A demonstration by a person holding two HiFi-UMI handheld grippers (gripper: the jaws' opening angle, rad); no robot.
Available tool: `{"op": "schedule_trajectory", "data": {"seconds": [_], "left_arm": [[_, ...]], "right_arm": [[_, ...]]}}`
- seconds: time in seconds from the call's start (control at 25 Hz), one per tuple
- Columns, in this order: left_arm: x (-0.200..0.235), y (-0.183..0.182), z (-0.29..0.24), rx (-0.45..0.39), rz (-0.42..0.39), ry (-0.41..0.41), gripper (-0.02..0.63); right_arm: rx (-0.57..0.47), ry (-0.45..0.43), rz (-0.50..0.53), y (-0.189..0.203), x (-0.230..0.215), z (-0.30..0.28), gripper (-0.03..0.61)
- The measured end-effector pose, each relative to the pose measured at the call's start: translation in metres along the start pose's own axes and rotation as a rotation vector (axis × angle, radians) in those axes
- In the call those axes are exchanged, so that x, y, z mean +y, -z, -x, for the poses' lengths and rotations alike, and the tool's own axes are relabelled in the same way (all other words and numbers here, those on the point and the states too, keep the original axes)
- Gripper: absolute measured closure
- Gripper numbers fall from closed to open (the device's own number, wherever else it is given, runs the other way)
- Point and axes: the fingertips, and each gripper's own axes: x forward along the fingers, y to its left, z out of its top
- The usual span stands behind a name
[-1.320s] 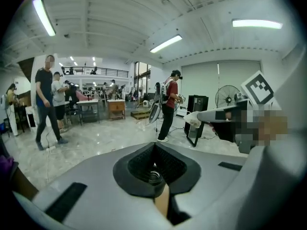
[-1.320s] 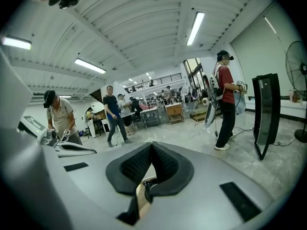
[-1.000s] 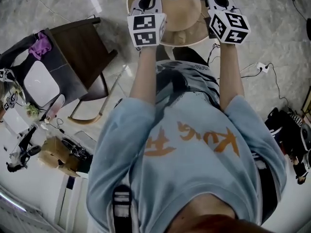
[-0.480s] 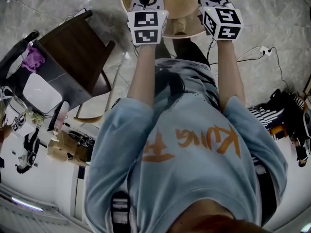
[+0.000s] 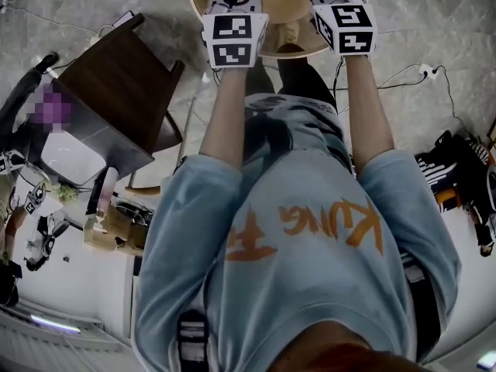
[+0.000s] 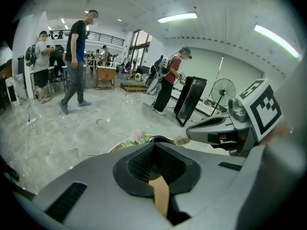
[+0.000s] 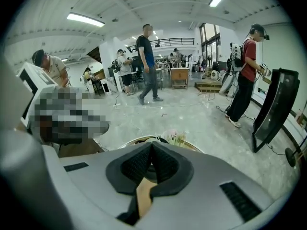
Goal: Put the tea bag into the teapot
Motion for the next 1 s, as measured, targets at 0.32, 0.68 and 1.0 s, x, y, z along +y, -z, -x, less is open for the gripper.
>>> {"op": "schedule_trajectory", "data": {"seconds": [0.32,0.68,1.0], "left_arm": [[0.038,-0.004,-0.011,0.000,0.036,-0.055,0.591],[0.060,0.008,-0.014,0.037,0.058,-0.075,0.591],[0.054,0.009,-0.021,0.054,0.036,-0.034,0.591]], "right_arm": [[0.047,-0.024,0.044,0.006,-0.001,-0.032,0.566],[0.107,-0.030,0.073,0.019,0.000,-0.065,0.566],[0.155,-0.006,0.090,0.030,-0.002,-0.081,0.566]]}}
